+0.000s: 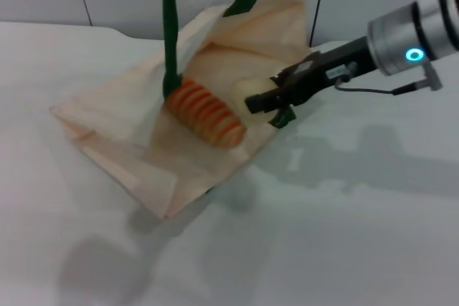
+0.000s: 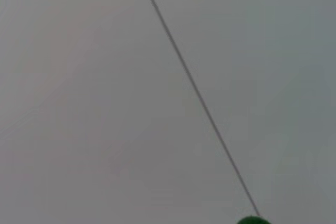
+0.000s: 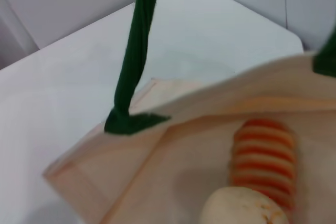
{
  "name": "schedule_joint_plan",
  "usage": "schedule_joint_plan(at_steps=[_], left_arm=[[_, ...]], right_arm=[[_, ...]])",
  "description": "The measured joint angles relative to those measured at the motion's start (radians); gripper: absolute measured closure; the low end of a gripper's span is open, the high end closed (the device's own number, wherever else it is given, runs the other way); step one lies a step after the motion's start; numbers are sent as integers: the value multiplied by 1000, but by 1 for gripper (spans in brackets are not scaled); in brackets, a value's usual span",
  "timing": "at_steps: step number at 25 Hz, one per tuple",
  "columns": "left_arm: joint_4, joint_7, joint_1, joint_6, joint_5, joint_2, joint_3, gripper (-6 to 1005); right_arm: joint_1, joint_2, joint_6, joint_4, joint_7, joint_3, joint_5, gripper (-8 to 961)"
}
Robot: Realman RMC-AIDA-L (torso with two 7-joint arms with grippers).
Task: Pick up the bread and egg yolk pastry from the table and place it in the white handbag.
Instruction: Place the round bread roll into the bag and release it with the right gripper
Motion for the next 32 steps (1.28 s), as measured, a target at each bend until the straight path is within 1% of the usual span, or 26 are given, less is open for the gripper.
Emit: schedule_joint_plan(at_steps=[6, 16, 23, 32], left_arm=[[-2, 0, -5, 7, -27, 0, 16, 855], [5, 0, -6, 5, -31, 0, 27, 853], [6, 0, -4, 6, -29, 0, 27, 851], [10, 0, -1, 6, -24, 0, 27, 849]], right_arm=[[4, 0, 137, -72, -3, 3, 7, 363], [-12, 0, 357, -184, -17, 8, 8, 362], [-11, 0, 385, -201, -12, 6, -2, 370], [-15, 0, 404, -199, -10, 8, 2, 272]])
